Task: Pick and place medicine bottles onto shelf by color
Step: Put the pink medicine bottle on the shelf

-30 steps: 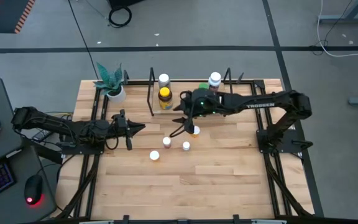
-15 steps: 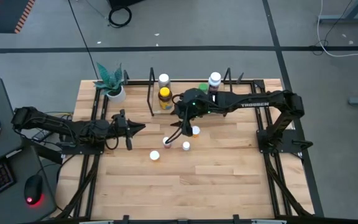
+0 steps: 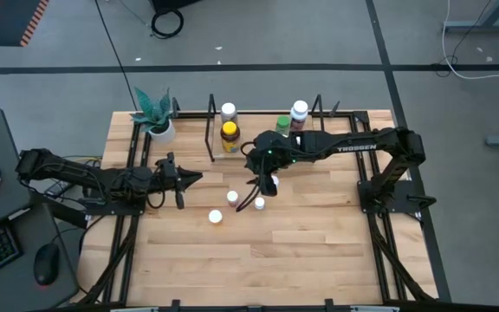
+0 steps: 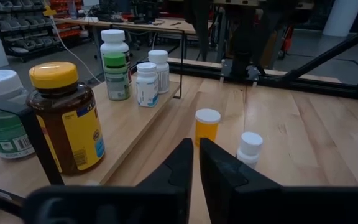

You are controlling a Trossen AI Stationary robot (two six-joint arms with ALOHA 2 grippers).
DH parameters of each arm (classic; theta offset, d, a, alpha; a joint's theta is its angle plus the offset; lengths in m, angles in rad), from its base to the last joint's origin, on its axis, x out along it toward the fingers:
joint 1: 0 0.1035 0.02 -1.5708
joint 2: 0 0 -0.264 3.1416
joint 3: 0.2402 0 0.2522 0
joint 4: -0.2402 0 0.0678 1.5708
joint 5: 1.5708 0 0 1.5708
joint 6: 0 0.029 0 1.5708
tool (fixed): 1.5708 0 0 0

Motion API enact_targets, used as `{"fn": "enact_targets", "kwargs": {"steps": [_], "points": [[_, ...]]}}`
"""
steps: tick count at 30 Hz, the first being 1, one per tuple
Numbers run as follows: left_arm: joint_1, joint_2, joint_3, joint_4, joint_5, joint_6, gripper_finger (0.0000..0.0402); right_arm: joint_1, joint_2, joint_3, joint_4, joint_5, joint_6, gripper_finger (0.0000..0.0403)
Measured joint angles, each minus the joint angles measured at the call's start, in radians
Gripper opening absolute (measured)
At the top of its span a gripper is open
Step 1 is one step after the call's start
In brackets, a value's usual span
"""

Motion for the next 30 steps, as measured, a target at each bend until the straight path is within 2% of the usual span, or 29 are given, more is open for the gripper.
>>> {"fn": "enact_targets", "kwargs": {"steps": [7, 15, 25, 30], "points": [[0.0, 0.0, 0.0, 0.0, 0.0, 0.0, 0.003, 0.004, 0.028, -0.024, 0.032, 0.003, -0.026, 0.0297], [0.0, 0.0, 0.0, -0.001, 0.0, 0.0, 0.0038, 0.058, 0.156, -0.021, 0.206, 0.0, -0.044, 0.0309], [0.0, 0.0, 0.0, -0.003, 0.0, 0.0, 0.003, 0.083, 0.276, 0.223, 0.104, -0.002, -0.056, 0.0307], [0.0, 0.0, 0.0, -0.003, 0.0, 0.0, 0.0038, 0.083, 0.3, 0.242, 0.094, -0.002, -0.076, 0.0307]]}}
